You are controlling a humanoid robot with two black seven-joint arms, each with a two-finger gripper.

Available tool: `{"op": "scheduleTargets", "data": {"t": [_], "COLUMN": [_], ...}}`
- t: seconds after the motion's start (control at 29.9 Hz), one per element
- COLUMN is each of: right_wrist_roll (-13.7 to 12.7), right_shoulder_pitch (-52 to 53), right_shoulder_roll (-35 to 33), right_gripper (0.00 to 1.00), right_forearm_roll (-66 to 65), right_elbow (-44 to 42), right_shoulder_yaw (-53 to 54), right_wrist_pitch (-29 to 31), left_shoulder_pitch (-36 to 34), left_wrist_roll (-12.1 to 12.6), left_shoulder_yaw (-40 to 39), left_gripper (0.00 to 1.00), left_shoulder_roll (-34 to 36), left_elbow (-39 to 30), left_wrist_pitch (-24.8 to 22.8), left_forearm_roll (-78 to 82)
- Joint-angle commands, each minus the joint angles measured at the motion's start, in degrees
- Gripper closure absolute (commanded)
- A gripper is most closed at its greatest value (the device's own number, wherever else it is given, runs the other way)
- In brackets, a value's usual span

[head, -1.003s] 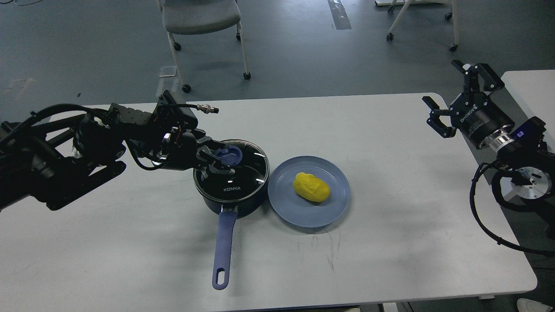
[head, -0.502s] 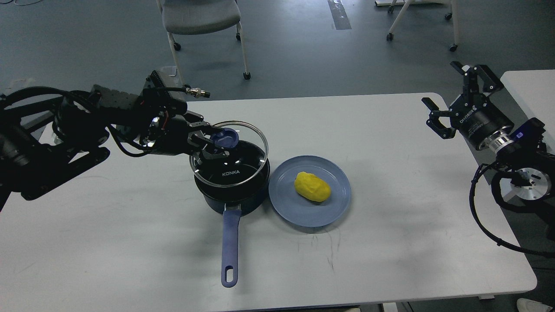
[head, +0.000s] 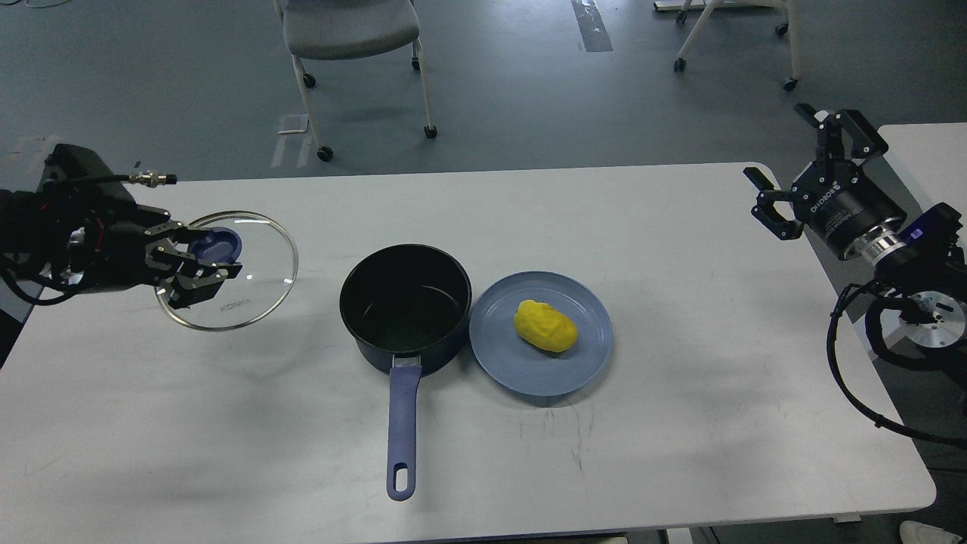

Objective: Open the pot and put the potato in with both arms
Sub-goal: 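Lift the glass lid off the pot and set it down beside it, then release the lid and raise the left gripper away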

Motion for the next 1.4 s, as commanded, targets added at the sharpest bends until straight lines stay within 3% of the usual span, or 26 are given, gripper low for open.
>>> {"op": "scheduleTargets", "data": {"t": [0.0, 0.17, 0.4, 0.97, 1.07, 1.24, 1.27, 1.3, 1.37], "right_wrist_roll": [0.0, 0.0, 0.0, 0.0, 0.0, 0.0, 0.0, 0.0, 0.0], "right_shoulder_pitch": [0.0, 0.0, 0.0, 0.0, 0.0, 0.0, 0.0, 0.0, 0.0], "right_shoulder_roll": [0.0, 0.1, 0.0, -0.5, -0.5, -0.5, -0.5, -0.5, -0.5], "right_gripper": [0.00, 0.00, 0.00, 0.00, 0.00, 0.00, 0.00, 0.00, 0.00], "right_forearm_roll": [0.0, 0.0, 0.0, 0.0, 0.0, 0.0, 0.0, 0.0, 0.0], "right_elbow": [0.1, 0.0, 0.0, 0.0, 0.0, 0.0, 0.0, 0.0, 0.0], "right_shoulder_yaw": [0.0, 0.0, 0.0, 0.1, 0.1, 0.1, 0.1, 0.1, 0.1], "right_wrist_pitch": [0.0, 0.0, 0.0, 0.0, 0.0, 0.0, 0.0, 0.0, 0.0], "left_shoulder_pitch": [4.0, 6.3, 8.7, 11.6, 11.7, 11.7, 11.7, 11.7, 11.5], "left_wrist_roll": [0.0, 0.0, 0.0, 0.0, 0.0, 0.0, 0.0, 0.0, 0.0], "left_shoulder_yaw": [-0.2, -0.3, -0.2, -0.2, -0.2, -0.2, -0.2, -0.2, -0.5], "left_gripper": [0.62, 0.61, 0.59, 0.50, 0.38, 0.28, 0.23, 0.11, 0.04], "left_shoulder_roll": [0.6, -0.5, -5.8, -8.0, -8.4, -8.4, -8.4, -8.2, -7.5], "left_elbow": [2.0, 3.1, 11.2, 16.2, 16.9, 16.9, 16.9, 16.7, 16.0], "left_wrist_pitch": [1.8, 2.8, 5.5, 5.9, 5.9, 5.9, 5.9, 5.9, 5.7], "left_forearm_roll": [-0.5, -0.7, -0.8, -3.8, -3.9, -3.9, -3.9, -3.9, -4.2]}}
